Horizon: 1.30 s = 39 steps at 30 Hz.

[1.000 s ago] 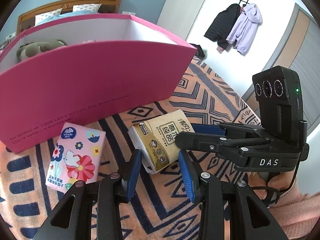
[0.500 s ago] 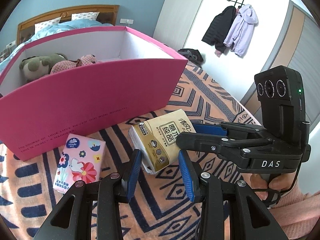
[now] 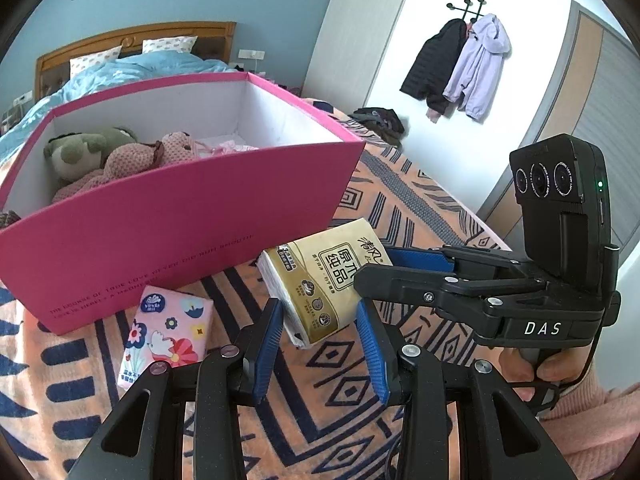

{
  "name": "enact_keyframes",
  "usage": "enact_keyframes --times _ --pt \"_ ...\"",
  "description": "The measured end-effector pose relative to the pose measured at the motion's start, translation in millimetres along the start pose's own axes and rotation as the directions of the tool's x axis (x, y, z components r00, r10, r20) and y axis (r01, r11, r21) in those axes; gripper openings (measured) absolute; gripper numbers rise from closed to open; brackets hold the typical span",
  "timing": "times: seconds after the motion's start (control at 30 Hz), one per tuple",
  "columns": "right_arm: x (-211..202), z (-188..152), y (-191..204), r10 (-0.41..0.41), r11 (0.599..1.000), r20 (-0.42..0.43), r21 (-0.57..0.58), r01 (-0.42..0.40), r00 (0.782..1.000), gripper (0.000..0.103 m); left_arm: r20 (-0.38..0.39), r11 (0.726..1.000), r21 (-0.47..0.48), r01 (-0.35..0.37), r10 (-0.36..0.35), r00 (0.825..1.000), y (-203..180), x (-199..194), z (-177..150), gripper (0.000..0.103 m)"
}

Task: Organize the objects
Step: 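Lift the yellow tissue pack and carry it toward the box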

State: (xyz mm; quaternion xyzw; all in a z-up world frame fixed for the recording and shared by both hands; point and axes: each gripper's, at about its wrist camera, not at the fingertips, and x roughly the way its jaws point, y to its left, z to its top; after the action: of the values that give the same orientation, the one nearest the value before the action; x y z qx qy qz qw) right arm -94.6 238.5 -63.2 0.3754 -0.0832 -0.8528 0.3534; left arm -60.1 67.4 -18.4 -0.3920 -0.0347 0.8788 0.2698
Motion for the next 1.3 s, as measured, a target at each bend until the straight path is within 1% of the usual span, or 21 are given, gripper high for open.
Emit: enact_keyframes --times 0.6,1.3 --pt "-12.8 15.6 7.6 -0.007 0.999 0.050 -0.043 0.009 0.999 0.043 0.055 1.000 0.024 -0.010 0.008 0.998 -3.4 -10.3 16.9 0.038" --pt "-24.6 34.5 9.0 -0.012 0.997 0.095 -0.071 0.019 0.995 0.043 0.099 0.998 0.055 -0.022 0.017 0.995 -10.3 -15.8 35.5 0.038"
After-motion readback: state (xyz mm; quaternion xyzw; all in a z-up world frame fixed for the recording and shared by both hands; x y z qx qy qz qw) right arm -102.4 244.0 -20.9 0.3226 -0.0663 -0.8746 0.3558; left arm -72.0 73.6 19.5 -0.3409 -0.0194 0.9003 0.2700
